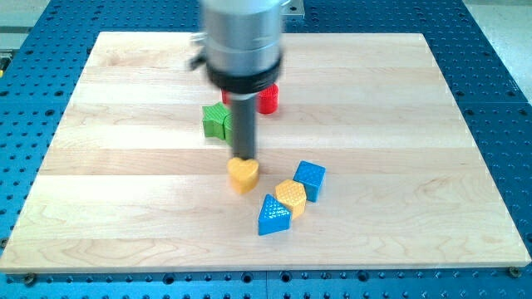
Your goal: Push the blue triangle to the bottom of the yellow heart
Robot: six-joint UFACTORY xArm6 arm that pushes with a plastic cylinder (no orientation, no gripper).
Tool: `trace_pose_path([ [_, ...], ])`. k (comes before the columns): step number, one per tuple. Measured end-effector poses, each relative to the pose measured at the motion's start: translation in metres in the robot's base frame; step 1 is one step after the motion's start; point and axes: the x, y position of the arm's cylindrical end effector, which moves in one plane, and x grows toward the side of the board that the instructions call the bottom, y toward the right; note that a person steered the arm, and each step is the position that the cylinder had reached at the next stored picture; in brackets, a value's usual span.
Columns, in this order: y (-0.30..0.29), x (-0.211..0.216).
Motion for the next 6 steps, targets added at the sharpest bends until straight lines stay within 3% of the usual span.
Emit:
trace_pose_path([
  [1, -0.024, -0.007],
  [2, 0.056, -0.029],
  [3, 0.165, -0.009],
  [4, 0.177, 0.076],
  [6, 0.050, 0.070],
])
